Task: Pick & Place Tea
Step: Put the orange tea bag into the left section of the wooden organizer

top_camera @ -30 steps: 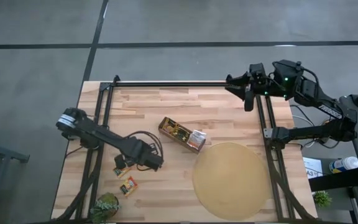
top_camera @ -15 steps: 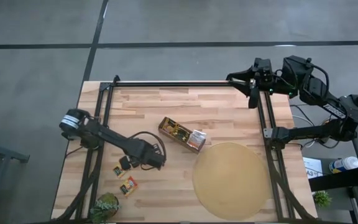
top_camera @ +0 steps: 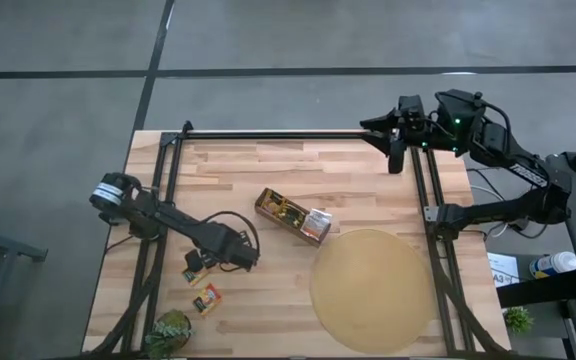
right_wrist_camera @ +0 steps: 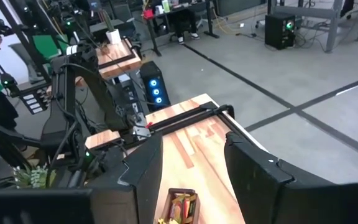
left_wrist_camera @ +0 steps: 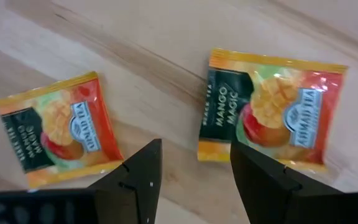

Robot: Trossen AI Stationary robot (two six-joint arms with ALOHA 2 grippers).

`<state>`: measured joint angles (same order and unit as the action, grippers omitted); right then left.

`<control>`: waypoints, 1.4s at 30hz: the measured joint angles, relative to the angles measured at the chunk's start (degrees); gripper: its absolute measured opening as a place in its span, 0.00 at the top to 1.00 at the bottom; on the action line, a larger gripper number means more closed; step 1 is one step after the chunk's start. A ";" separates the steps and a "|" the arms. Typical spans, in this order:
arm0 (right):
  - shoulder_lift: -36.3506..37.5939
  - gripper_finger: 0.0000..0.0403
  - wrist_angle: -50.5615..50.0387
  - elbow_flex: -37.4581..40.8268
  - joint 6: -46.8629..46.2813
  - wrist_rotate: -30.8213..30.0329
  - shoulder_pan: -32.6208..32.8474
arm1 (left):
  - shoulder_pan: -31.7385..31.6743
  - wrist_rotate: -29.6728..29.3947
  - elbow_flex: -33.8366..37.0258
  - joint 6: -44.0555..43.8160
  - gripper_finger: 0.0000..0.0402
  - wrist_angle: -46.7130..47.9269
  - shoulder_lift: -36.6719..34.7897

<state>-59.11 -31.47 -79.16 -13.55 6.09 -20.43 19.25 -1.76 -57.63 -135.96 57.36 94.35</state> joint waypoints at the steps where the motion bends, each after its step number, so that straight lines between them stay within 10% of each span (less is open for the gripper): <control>1: -0.21 0.58 0.01 -0.02 -0.01 0.00 0.00 | 0.00 0.01 0.67 0.00 0.54 -0.79 0.00; 25: -2.89 0.58 0.58 -0.36 -1.77 -0.11 0.00 | -1.01 0.69 11.98 1.44 0.56 -14.88 -2.42; 42: -2.83 0.58 1.00 -0.36 0.11 -0.22 0.00 | -1.11 2.08 13.18 1.90 1.00 -16.43 -2.25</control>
<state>-61.93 -30.48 -79.53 -13.44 5.87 -20.43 18.13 0.32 -44.45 -134.06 40.93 92.09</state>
